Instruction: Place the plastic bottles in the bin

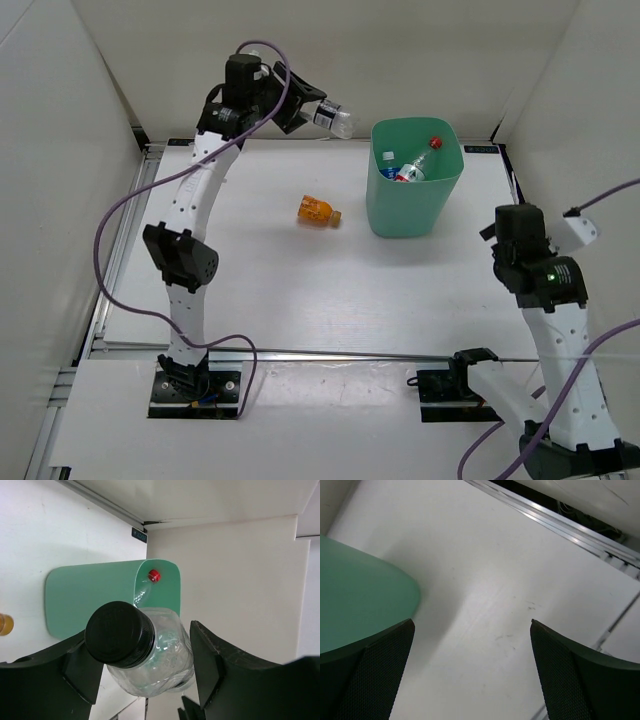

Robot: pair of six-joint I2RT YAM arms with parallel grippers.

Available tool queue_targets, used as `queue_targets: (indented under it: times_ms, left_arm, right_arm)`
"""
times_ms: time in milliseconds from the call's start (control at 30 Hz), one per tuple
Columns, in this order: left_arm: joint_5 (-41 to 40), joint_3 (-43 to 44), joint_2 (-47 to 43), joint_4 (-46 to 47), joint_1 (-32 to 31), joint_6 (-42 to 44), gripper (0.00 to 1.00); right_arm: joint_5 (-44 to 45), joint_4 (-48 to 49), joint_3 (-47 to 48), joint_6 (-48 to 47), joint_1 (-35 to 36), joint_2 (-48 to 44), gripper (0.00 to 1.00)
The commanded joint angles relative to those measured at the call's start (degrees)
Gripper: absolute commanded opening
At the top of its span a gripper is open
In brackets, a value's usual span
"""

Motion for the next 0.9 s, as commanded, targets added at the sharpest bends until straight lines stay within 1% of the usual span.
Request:
queue_targets:
  times_ms: [0,33,100,200,267,367,400,433,567,733,867]
  left_arm:
    - [3.8,4.9,4.3,3.8,-1.8,-0.5,0.28]
    - [3.8,6.6,4.9,4.4,-2.9,-1.1,0.28]
    - [3.8,6.6,5.9,6.2,-3.7,-1.1,0.29]
    - [4.3,7.1,6.6,8.7,-3.7,0.7,0.30]
    - [3.7,7.9,7.9,10.3,-4.2,2.2,0.32]
    - [1.9,9.2,8.0,12.4,-5.0,5.2,0.36]
    - [1.2,9.2,8.0,13.5,-5.7,5.8,0.37]
    - [0.7,9.2,8.0,14.2,-5.7,6.5,0.37]
    - [-0.4,9.2,9.6,16.4,-8.9,6.5,0.37]
    - [-1.0,9.2,10.7,17.4,-12.0,6.5,0.37]
    - [-2.9,9.2,11.9,17.9,-13.2,6.0,0.38]
  right_arm:
    - [1.0,-7.6,-4.3,7.9,-0.6,-3.8,0.99]
    - [-1.6,-8.2,-7.7,9.7,-0.6,-6.0,0.99]
    - [-4.4,-8.7,-10.4,9.2,-0.6,-7.8,0.99]
    - [-9.6,-3.0,-11.8,-1.2,-0.6,-10.8,0.99]
    - [-9.6,-1.7,-11.8,-6.2,-0.6,-12.9,0.99]
    - [-9.6,-0.9,-12.4,-9.6,-0.6,-15.8,0.99]
    - [-9.6,-0.9,-13.3,-10.3,-0.6,-17.3,0.99]
    - [-9.6,-0.9,-13.8,-10.8,-0.6,-18.1,0.99]
    - [-10.2,-2.7,-15.8,-11.5,-0.6,-20.6,0.99]
    - [-10.2,-2.8,-15.8,-10.9,-0.6,-20.6,0.99]
    - [-10.8,-2.8,-15.8,-10.9,-0.6,-20.6,0.99]
